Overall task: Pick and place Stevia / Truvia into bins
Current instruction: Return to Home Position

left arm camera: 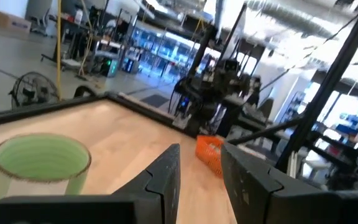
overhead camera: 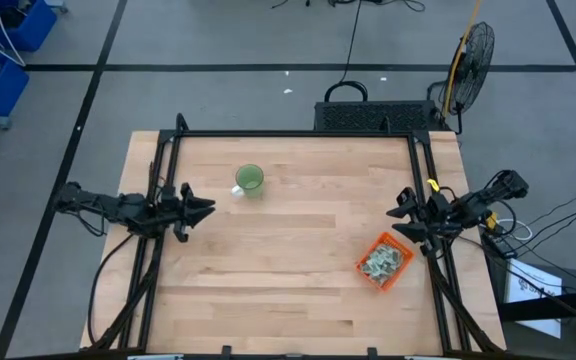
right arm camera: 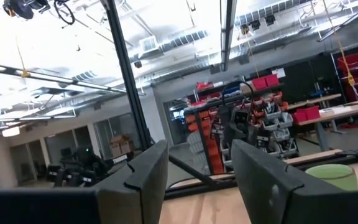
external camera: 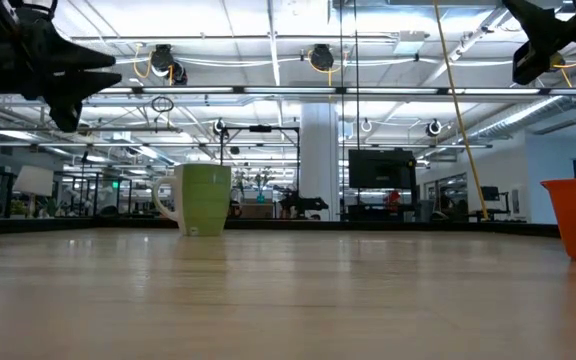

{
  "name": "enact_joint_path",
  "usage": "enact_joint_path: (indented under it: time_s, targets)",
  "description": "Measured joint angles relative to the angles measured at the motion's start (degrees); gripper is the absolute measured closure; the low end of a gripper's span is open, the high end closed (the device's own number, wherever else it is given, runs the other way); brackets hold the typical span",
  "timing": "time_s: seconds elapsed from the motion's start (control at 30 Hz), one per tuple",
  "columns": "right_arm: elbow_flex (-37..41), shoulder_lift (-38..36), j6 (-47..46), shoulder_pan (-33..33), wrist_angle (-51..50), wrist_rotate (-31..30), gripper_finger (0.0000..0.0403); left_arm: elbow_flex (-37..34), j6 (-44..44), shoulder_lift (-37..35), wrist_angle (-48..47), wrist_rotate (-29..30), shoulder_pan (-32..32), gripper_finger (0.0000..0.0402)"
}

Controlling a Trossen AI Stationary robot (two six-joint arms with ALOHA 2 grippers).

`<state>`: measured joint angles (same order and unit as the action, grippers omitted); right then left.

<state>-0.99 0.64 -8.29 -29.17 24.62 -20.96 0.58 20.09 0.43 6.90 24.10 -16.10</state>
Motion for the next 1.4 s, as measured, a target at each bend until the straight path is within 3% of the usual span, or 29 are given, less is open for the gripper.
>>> enact_joint_path:
  time_s: [1.4]
  targets:
    - [0.11,0.00,0.00,-0.02,-0.02,0.03,0.0232,0.09,-1.37,0.37,-3.20,-0.46,0.00,0.0282]
